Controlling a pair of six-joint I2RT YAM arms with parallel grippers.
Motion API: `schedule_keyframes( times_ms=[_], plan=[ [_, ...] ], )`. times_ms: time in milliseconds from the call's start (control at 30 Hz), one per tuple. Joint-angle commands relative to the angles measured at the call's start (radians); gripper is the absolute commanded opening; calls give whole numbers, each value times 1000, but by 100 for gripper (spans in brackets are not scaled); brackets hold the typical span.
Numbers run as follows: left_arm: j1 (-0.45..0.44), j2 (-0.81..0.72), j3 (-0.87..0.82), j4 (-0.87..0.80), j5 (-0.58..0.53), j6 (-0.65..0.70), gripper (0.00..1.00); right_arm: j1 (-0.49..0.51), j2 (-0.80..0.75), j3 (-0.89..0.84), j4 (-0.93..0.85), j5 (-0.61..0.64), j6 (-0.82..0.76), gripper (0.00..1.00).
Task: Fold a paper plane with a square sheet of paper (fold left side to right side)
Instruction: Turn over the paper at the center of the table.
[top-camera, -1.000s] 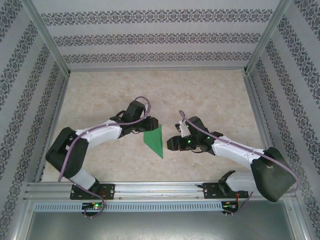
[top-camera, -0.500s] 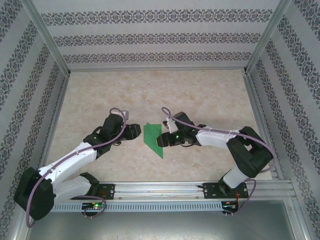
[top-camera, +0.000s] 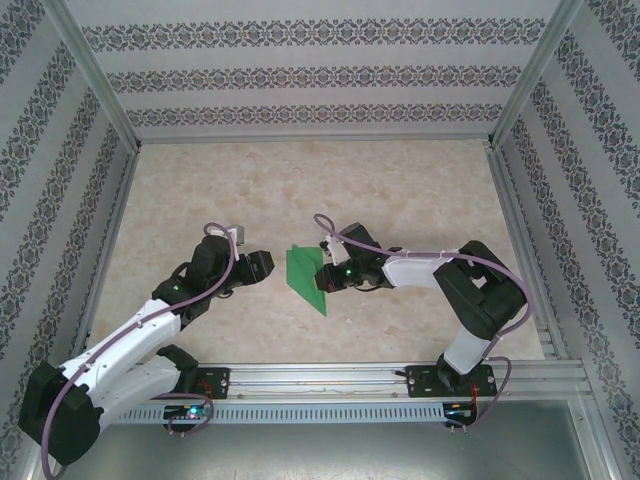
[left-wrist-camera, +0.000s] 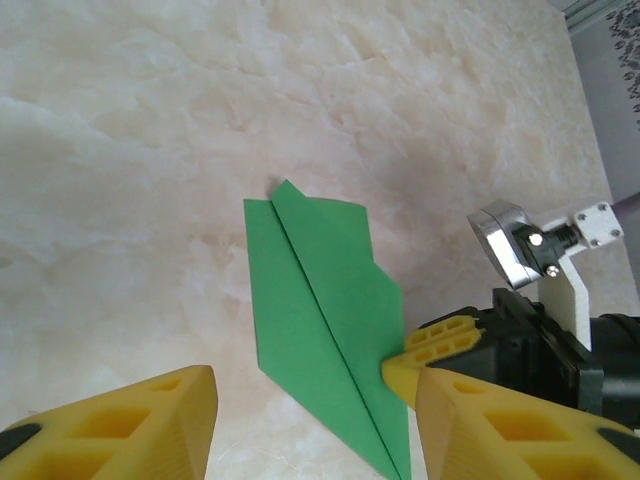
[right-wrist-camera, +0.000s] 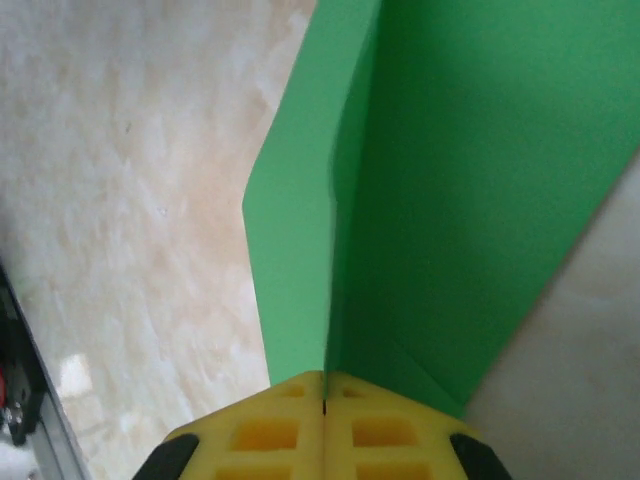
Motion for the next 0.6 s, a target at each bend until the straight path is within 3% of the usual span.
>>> schedule_keyframes(
  times_ms=[0, 133, 300, 567],
  plan=[
    [25, -44, -15, 40, 62, -34, 58, -19, -60, -29, 79, -59, -4, 0],
    [55, -107, -45, 174, 173, -82, 63, -58, -151, -63, 133, -128, -2, 0],
    [93, -172, -113, 472, 304, -206, 68, -121, -258, -131, 337, -258, 86, 0],
    [96, -94, -99, 696, 475, -301, 66, -179, -369, -177, 576, -393, 256, 0]
  ],
)
